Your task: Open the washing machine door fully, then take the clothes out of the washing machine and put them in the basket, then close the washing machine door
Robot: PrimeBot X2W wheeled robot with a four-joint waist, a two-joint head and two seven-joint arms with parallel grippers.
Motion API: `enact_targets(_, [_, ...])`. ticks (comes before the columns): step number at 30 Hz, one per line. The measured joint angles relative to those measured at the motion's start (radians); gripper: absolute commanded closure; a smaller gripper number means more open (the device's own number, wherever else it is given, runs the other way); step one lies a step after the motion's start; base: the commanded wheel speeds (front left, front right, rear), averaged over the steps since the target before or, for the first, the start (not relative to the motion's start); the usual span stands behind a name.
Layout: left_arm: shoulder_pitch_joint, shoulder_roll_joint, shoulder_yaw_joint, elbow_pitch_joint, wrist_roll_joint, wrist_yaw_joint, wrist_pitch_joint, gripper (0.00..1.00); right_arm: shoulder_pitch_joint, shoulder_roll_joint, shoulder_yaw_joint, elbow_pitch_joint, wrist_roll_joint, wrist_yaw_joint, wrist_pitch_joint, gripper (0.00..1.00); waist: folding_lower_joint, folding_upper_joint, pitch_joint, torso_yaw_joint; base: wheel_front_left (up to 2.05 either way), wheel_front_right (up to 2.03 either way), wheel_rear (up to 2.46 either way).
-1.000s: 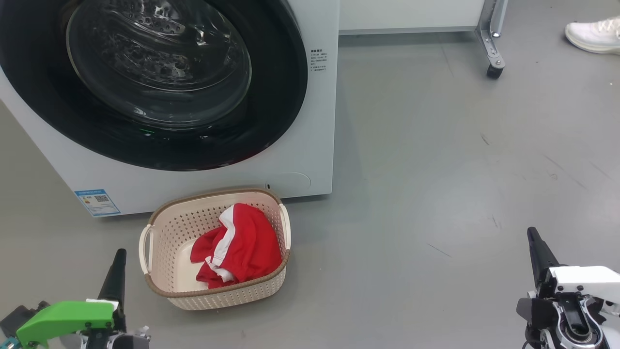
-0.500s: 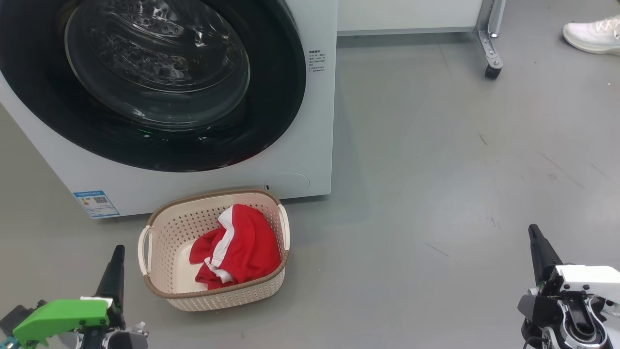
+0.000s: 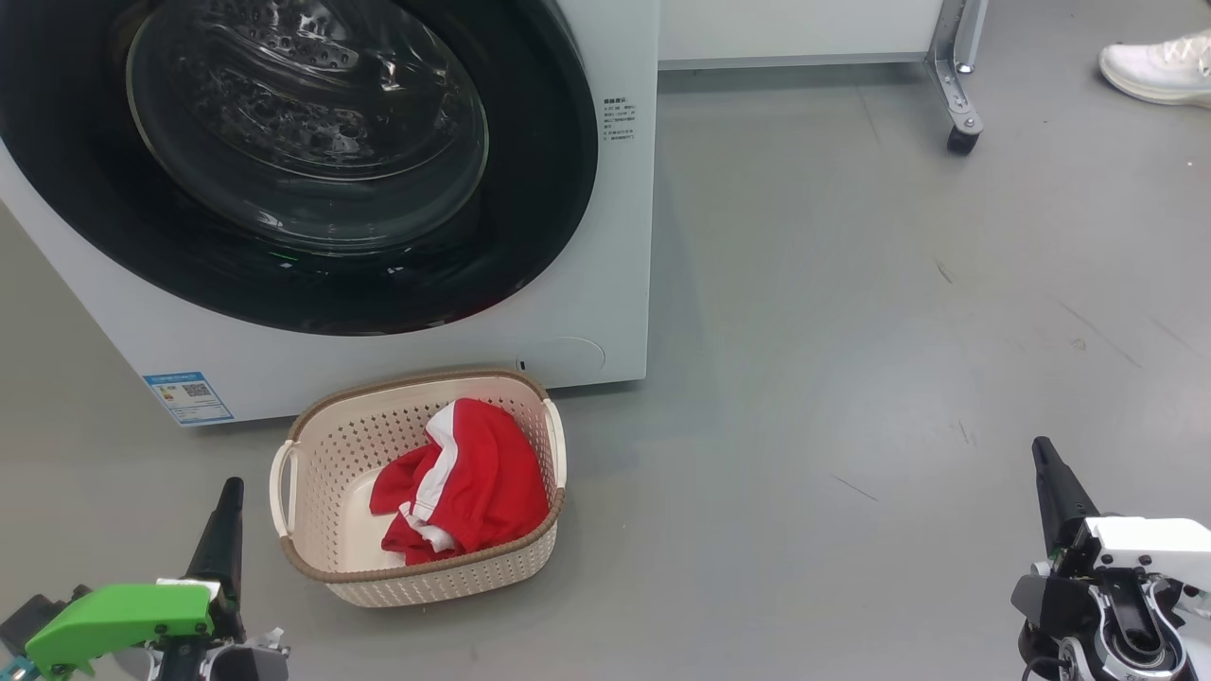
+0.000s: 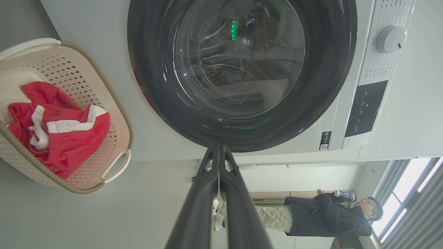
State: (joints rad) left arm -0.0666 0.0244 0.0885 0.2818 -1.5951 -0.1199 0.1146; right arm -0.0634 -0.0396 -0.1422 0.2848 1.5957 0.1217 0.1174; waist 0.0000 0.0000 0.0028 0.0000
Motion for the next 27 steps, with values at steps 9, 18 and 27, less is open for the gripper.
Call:
enact_targets(9, [0.0,0.0,0.0,-0.001,0.0,0.0,0.0,1.0,0.0,0.0,0.0,-0.002,0.0,0.0,0.0,1.0,0.0,0.0,0.0,0.0,0.0,0.0,0.0])
enact_targets(18, [0.0,0.0,0.0,-0.002,0.0,0.0,0.0,1.0,0.0,0.0,0.0,-0.002,0.0,0.0,0.0,1.0,0.0,0.0,0.0,0.0,0.0,0.0,0.0])
enact_targets(27, [0.0,0.0,0.0,-0.004,0.0,0.0,0.0,1.0,0.0,0.0,0.001,-0.003,0.004,0.0,0.0,1.0,0.0,0.0,0.0,0.0,0.0,0.0,0.0])
